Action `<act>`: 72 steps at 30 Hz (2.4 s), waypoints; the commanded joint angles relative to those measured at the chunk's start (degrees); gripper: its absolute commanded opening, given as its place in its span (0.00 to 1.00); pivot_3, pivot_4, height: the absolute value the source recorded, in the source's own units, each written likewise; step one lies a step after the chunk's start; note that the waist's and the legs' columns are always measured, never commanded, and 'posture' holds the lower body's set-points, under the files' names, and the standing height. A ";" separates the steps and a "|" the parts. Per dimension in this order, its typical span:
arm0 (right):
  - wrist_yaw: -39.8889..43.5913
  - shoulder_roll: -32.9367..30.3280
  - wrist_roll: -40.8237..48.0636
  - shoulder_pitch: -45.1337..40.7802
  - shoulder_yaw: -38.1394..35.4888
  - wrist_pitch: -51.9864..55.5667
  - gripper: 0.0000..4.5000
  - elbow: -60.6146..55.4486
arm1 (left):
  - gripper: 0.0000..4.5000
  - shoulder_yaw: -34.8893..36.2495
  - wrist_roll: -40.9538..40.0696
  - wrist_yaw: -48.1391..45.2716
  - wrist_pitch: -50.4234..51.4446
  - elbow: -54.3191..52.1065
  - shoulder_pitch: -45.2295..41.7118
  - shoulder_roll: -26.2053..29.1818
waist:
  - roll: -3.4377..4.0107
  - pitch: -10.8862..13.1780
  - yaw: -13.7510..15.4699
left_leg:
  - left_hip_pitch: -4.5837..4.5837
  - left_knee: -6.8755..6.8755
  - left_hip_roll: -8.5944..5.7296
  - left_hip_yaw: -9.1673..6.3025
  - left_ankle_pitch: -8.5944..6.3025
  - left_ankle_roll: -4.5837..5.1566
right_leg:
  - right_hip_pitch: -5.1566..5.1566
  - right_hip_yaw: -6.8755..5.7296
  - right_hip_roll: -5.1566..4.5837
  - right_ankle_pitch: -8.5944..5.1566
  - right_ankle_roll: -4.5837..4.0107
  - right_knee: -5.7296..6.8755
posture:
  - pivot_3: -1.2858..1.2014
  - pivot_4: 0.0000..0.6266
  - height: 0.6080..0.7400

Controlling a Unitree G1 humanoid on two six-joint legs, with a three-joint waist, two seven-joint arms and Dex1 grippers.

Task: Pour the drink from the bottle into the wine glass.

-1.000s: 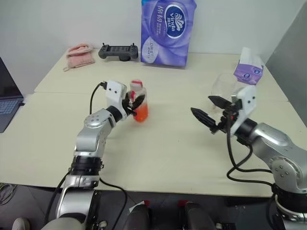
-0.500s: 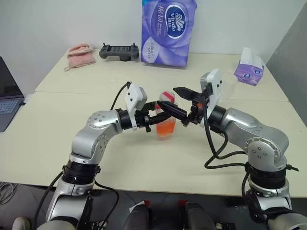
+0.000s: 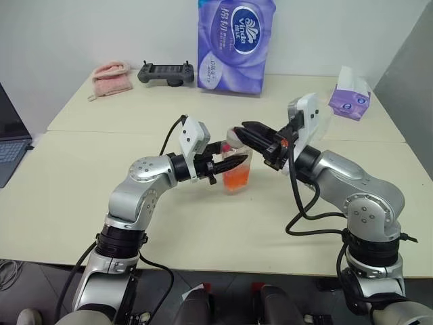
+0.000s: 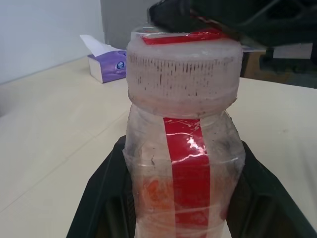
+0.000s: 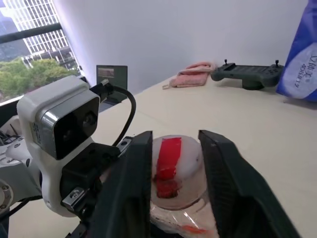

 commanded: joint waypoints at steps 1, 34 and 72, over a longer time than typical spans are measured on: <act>0.74 0.27 -0.28 -0.02 0.83 -1.23 0.01 -1.08 | 0.40 0.50 -0.47 0.13 -1.54 -2.60 -0.46 -0.41 | 0.00 0.00 -0.14 | 0.00 0.00 0.00 0.00 0.00 0.00 | 0.00 0.00 0.00 0.00 0.00 0.00 | 0.52 0.24 1.00; 6.21 -1.44 -7.47 -0.26 2.14 -9.01 0.82 0.39 | 0.40 0.46 -0.02 -0.02 -3.29 0.66 -3.15 -2.09 | 0.00 0.00 -0.41 | -0.05 0.01 -0.01 -0.02 0.02 -0.01 | -0.03 -0.02 -0.01 0.00 0.00 0.00 | 0.52 0.24 1.00; 45.55 -14.93 -3.80 -12.12 6.74 -12.17 0.40 18.68 | 0.40 -0.46 -13.66 -16.13 7.15 -8.52 -3.54 4.55 | 0.05 0.11 -0.64 | -0.05 -0.02 0.00 -0.02 -0.10 0.22 | -0.04 -0.05 0.03 0.00 0.00 -0.03 | 0.52 0.24 1.00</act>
